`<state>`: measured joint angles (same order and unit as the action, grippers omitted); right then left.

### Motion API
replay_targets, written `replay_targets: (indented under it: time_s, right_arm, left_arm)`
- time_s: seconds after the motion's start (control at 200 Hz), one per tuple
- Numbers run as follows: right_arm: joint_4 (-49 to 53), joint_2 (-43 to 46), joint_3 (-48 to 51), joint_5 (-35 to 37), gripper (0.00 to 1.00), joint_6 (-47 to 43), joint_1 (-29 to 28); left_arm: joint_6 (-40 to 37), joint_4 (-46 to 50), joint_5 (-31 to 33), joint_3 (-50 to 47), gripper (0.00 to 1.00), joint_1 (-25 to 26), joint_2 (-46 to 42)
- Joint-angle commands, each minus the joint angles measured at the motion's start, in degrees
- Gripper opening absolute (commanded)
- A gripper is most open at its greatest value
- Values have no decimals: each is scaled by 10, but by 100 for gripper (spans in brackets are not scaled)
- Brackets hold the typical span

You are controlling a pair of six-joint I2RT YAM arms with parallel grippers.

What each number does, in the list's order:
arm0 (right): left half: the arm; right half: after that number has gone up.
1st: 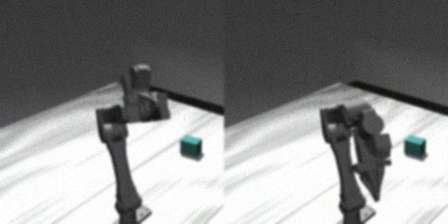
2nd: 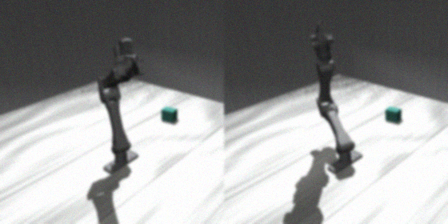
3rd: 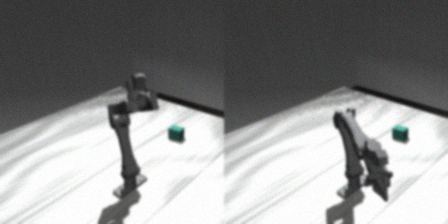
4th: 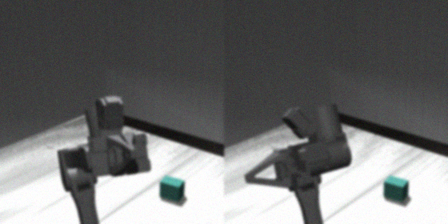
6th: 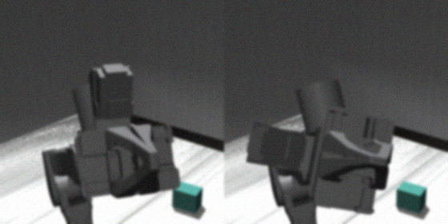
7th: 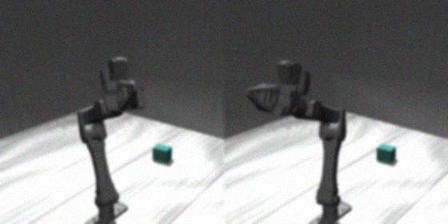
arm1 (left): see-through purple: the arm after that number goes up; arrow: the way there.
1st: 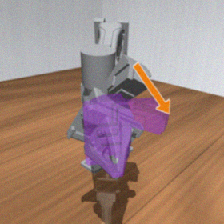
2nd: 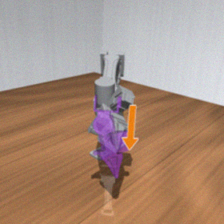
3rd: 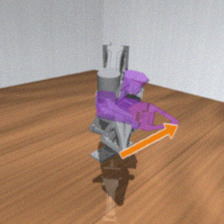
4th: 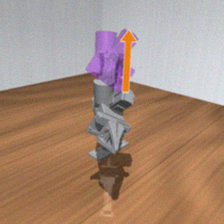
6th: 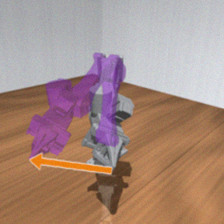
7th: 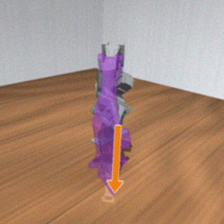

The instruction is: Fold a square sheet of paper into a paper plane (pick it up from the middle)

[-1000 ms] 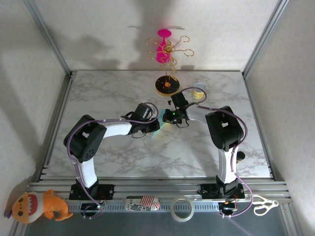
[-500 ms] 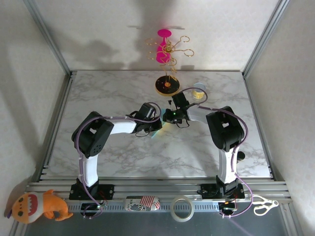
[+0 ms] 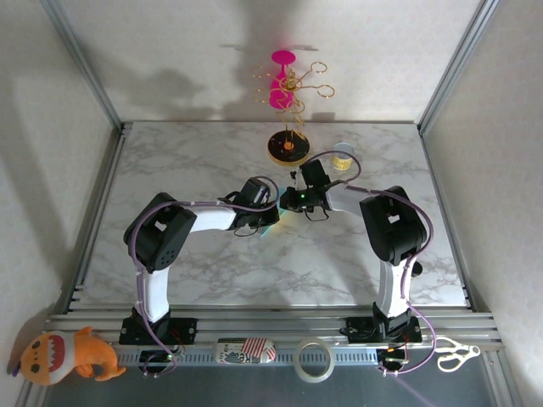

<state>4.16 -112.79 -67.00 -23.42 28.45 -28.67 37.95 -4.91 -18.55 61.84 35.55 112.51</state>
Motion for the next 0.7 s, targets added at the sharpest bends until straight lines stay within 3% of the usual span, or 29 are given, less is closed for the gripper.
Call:
replay_targets:
  time_s: [0.0, 0.19, 0.411, 0.696]
  right_arm:
    - [24, -28, -14, -15, 11, -24, -3]
    - [41, -61, -34, 27, 10, -41, 11]
    - [2, -79, -44, 51, 9, -33, 83]
    - [39, -114, -140, 104, 9, -15, 137]
  left_arm:
    - [-14, 63, 39, -1, 0, 3, 9]
    - [-23, 79, 46, -22, 0, 2, 2]
    - [-40, 102, 52, -62, 0, 1, -3]
    - [-51, 103, 40, -59, 0, 1, 4]
